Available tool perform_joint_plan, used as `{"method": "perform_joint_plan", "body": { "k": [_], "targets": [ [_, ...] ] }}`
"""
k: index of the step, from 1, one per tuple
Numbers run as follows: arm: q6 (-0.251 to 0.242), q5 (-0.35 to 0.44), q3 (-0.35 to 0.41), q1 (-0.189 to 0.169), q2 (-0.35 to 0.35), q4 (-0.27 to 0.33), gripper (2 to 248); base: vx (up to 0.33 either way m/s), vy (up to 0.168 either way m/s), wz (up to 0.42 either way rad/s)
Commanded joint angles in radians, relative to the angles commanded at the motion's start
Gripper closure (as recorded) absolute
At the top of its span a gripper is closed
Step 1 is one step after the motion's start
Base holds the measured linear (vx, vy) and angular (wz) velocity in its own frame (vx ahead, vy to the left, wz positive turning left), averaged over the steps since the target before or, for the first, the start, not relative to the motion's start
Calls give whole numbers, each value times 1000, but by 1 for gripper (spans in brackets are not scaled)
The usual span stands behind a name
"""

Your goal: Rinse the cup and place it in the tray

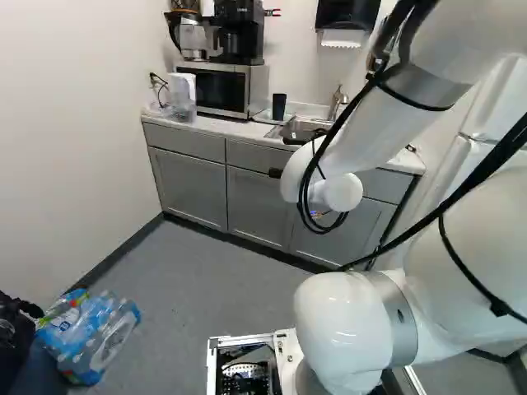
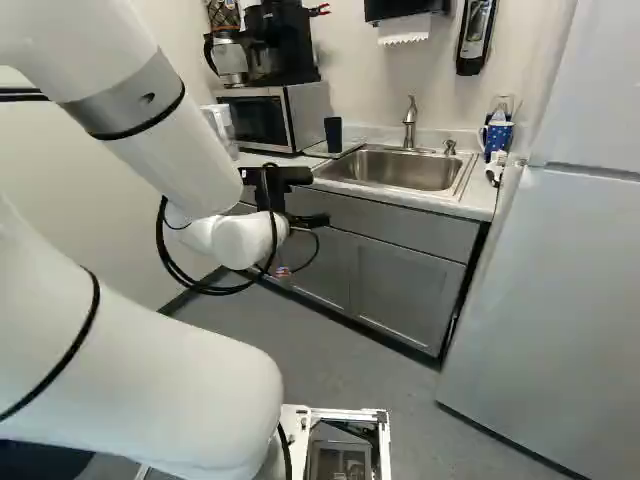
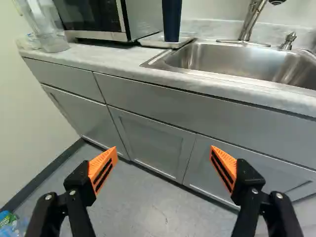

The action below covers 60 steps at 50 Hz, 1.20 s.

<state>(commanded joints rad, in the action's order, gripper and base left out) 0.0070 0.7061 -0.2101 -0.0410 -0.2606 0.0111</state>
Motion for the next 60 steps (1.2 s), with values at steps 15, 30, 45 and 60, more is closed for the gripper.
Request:
{"method": "perform_joint_plan", "body": {
  "k": [15,30,45,60],
  "targets": [
    [-3,79,58,19,-9,-5,3,0,0,0],
    [-6,133,98,33,-15,-9,3,0,0,0],
    [-7,161,119,40,-18,-11,3,0,0,0],
    [-7,167,123,41,-19,-11,3,0,0,0]
  ]
}}
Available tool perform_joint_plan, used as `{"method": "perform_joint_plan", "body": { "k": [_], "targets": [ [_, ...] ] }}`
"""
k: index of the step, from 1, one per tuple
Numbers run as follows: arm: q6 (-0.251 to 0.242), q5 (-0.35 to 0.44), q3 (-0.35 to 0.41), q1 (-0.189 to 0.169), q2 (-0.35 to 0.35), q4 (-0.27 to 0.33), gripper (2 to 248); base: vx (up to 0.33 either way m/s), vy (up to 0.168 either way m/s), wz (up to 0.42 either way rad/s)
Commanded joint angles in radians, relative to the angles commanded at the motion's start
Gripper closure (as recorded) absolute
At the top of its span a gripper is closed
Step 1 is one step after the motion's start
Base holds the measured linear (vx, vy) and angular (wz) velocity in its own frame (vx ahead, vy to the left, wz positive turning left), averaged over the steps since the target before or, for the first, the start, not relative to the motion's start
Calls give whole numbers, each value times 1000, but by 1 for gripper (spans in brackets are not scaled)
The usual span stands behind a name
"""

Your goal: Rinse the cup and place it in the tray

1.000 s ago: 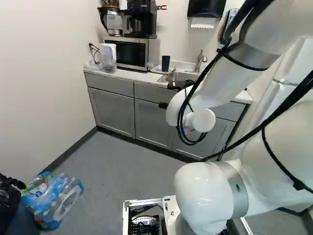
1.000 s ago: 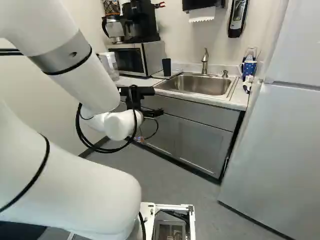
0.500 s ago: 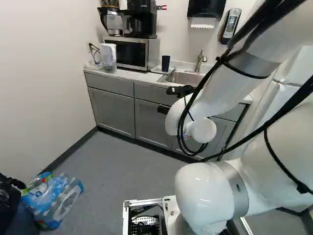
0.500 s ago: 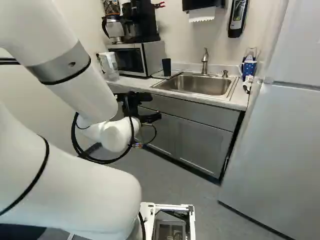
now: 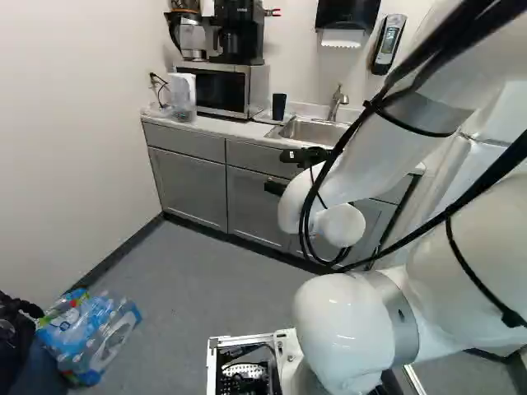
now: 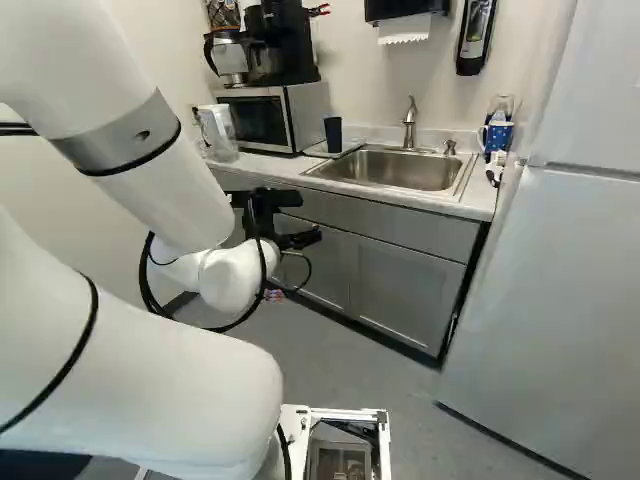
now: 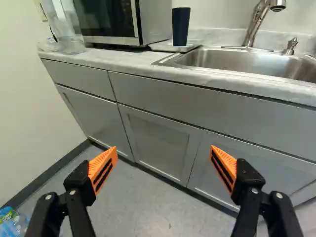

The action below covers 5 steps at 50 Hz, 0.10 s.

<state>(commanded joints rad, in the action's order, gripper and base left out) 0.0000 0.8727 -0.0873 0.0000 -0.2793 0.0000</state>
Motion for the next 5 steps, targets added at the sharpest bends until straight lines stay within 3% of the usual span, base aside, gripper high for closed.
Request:
{"method": "perform_joint_plan", "body": {
  "k": [5],
  "targets": [
    [0,0,0,0,0,0,3,0,0,0]
  ]
}}
